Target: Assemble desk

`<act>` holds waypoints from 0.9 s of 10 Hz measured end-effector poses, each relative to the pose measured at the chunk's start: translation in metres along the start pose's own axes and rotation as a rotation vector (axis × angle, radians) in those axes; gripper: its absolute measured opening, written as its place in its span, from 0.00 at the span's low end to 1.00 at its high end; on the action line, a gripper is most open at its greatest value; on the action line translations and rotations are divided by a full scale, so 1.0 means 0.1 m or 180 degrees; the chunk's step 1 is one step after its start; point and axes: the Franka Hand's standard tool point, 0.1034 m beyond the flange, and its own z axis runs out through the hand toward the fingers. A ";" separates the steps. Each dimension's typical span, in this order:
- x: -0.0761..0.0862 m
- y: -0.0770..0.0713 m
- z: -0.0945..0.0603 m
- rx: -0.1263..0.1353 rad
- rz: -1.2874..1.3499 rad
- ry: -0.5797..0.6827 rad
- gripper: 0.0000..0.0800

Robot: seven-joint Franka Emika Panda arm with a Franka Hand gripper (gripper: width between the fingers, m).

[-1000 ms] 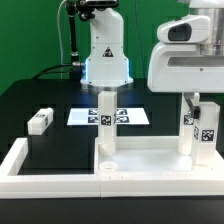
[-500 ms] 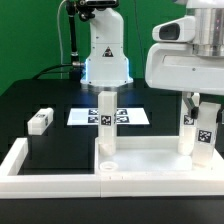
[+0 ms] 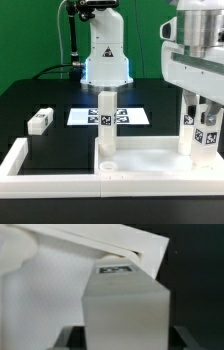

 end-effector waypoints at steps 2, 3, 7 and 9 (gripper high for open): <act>-0.03 0.01 0.00 0.0009 0.0599 -0.0098 0.36; -0.03 0.01 0.00 0.0007 0.0674 -0.0099 0.36; -0.08 0.02 0.00 -0.0029 0.0068 0.0028 0.69; -0.33 0.05 0.00 -0.0040 -0.0944 0.0177 0.79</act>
Offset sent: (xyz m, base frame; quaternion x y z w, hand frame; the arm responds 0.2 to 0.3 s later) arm 0.0000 0.0000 0.0000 0.0000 0.0000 0.1296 0.9916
